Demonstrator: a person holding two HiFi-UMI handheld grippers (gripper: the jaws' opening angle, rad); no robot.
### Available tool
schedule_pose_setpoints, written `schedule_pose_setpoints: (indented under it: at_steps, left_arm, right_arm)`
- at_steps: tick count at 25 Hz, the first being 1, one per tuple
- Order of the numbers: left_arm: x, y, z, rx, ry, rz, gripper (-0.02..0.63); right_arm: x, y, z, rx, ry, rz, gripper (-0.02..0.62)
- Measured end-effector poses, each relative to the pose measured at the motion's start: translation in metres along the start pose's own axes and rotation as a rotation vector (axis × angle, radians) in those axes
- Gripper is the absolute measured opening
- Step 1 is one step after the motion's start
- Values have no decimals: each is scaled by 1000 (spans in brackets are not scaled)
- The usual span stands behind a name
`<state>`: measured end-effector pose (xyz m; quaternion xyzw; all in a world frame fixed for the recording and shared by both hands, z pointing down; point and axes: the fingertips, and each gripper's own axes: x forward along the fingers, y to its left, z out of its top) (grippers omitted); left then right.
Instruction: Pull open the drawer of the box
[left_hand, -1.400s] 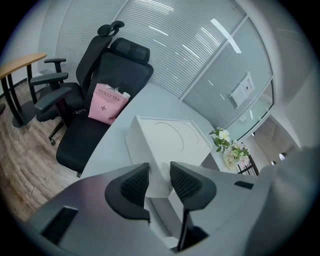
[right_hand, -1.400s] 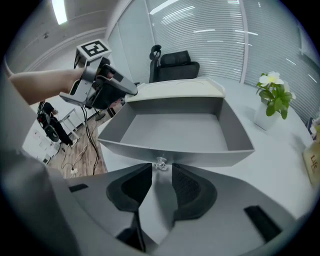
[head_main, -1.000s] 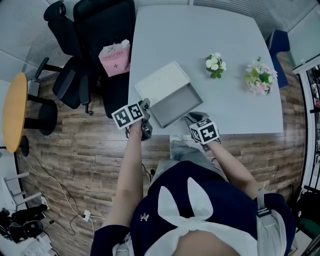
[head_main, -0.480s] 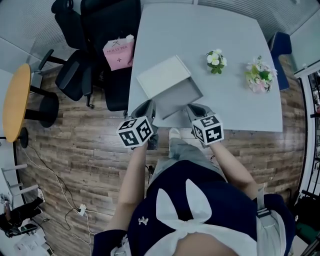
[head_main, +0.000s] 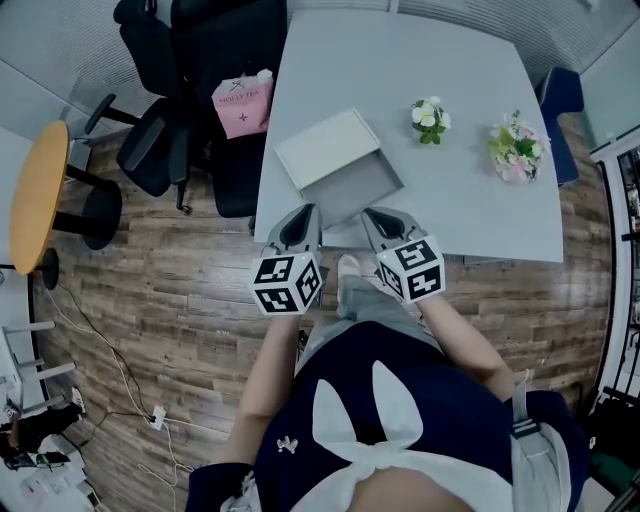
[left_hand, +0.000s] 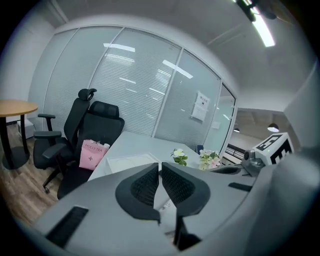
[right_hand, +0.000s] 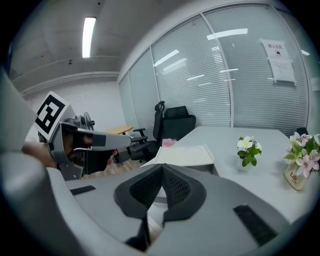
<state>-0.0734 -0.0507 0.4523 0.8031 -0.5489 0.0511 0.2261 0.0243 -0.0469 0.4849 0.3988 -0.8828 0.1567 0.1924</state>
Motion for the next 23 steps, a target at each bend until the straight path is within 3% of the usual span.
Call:
schedule_pose_setpoints:
  at_steps: [8, 23]
  left_arm:
    - [-17, -19, 7, 104, -8, 13, 29]
    - [-41, -41, -5, 117, 19, 13, 26]
  right_arm:
    - [-16, 17, 19, -21, -41, 3, 2]
    - [-50, 28, 13, -8, -52, -2, 2]
